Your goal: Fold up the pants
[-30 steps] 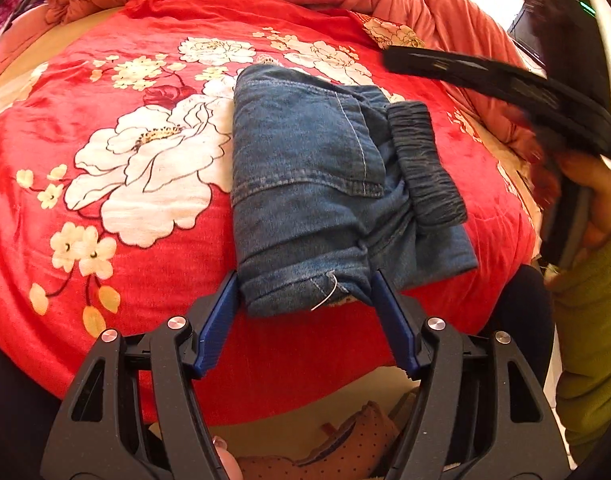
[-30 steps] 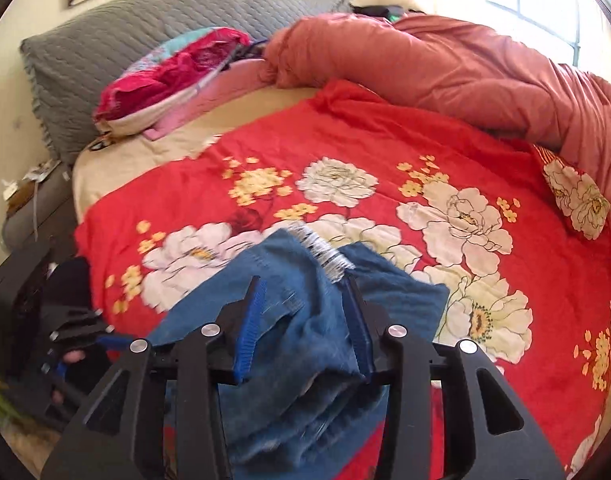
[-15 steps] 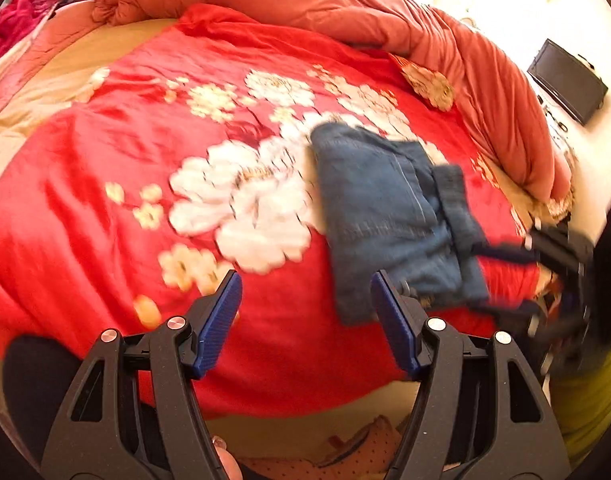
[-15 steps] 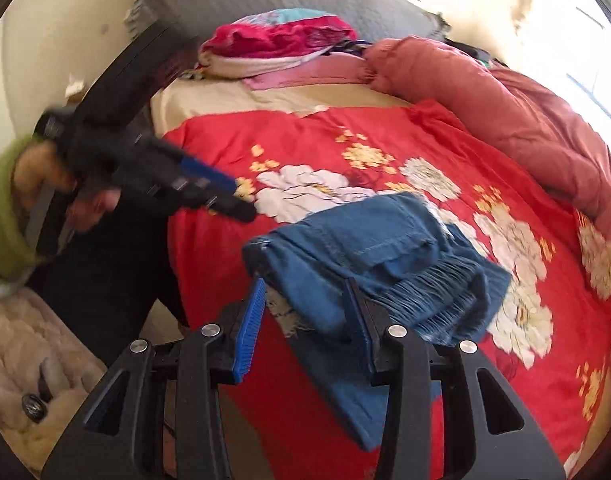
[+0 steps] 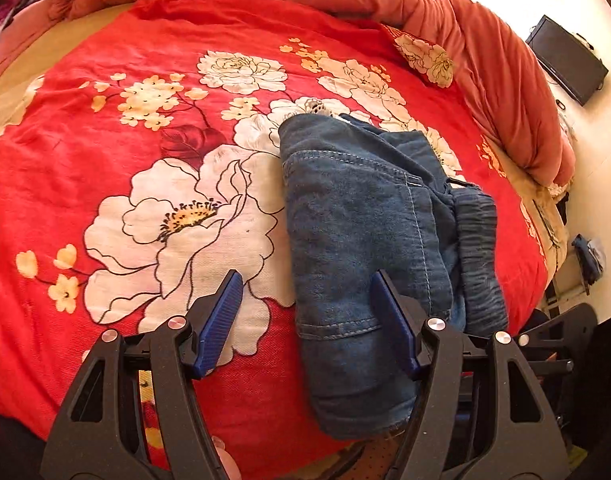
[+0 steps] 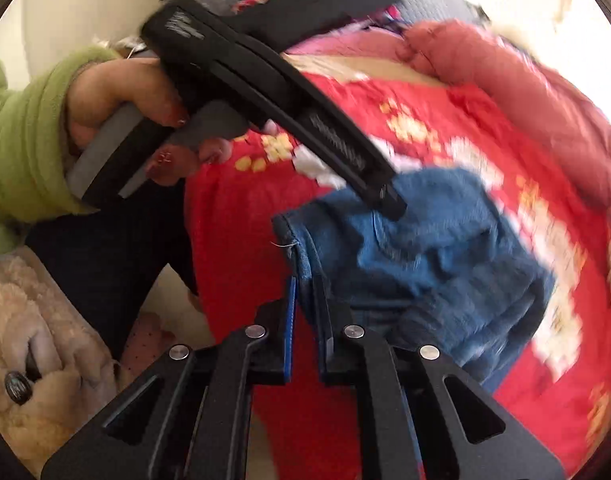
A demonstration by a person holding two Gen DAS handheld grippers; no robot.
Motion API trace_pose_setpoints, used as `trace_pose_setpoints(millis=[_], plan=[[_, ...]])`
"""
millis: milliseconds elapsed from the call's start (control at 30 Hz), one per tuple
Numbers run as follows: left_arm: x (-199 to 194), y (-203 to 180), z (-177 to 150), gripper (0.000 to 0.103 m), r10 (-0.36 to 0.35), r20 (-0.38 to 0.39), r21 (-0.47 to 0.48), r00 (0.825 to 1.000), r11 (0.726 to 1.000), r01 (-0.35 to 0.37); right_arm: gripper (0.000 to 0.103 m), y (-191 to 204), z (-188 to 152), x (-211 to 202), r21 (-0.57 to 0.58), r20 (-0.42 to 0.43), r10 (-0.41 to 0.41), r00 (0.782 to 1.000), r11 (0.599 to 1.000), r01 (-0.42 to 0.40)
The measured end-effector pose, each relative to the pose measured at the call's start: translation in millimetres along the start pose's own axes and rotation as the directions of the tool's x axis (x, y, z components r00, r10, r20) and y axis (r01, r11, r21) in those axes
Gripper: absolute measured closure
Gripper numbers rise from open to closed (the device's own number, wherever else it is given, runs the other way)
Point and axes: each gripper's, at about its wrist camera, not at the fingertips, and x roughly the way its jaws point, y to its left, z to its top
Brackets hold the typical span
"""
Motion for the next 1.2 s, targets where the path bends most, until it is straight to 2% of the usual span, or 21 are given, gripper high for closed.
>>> trace_pose_setpoints(millis=[200, 300, 333, 367, 500, 533, 633, 800, 900, 967, 1100, 1200], plan=[[-4, -6, -3, 0.044, 0.029, 0.021, 0.022, 0.999, 0.999, -0.029, 0.092, -8, -6, -2, 0.107, 0.037, 0.021, 0.999, 0.994, -0.024], [-8, -11, -2, 0.044, 0.044, 0.037, 0.035, 0.998, 0.998, -0.045, 0.069, -14, -6, -18, 0.190, 0.098, 0.029, 0.995, 0.981, -0.047], [-10, -13, -3, 0.044, 0.046, 0.043, 0.040, 0.998, 0.998, -0.048, 0.051, -15, -6, -26, 0.218, 0.125, 0.020, 0.992, 0.975, -0.048], [-11, -14, -3, 0.044, 0.044, 0.048, 0.044, 0.998, 0.998, -0.047, 0.047, -16, -8, -35, 0.249, 0.157, 0.002, 0.988, 0.968, -0.042], [-16, -21, -4, 0.044, 0.037, 0.057, 0.057, 0.998, 0.998, -0.041, 0.047, -21, -13, -60, 0.329, 0.220, -0.051, 0.974, 0.944, -0.025], [-17, -23, -4, 0.044, 0.036, 0.060, 0.061, 0.998, 0.997, -0.040, 0.044, -23, -12, -65, 0.345, 0.227, -0.066, 0.972, 0.938, -0.017], [-19, -28, -5, 0.044, 0.035, 0.067, 0.072, 0.997, 0.997, -0.040, 0.022, -36, -17, -78, 0.416, 0.245, -0.130, 0.961, 0.909, 0.017], [-22, -34, -4, 0.044, 0.041, 0.075, 0.088, 0.996, 0.995, -0.048, 0.017, -62, -31, -96, 0.530, 0.226, -0.236, 0.945, 0.844, 0.084], [-22, -37, -2, 0.044, 0.041, 0.079, 0.096, 0.996, 0.994, -0.048, 0.011, -74, -40, -99, 0.582, 0.198, -0.276, 0.941, 0.805, 0.114], [-22, -38, -2, 0.044, 0.042, 0.081, 0.097, 0.996, 0.994, -0.050, 0.011, -82, -42, -97, 0.607, 0.179, -0.295, 0.939, 0.784, 0.130], [-14, -33, 1, 0.038, 0.053, 0.075, 0.086, 0.996, 0.995, -0.059, 0.008, -101, -44, -84, 0.657, 0.120, -0.301, 0.946, 0.739, 0.151], [-3, -24, 4, 0.037, 0.052, 0.057, 0.053, 0.997, 0.997, -0.055, 0.008, -119, -47, -64, 0.696, 0.079, -0.259, 0.963, 0.706, 0.133]])
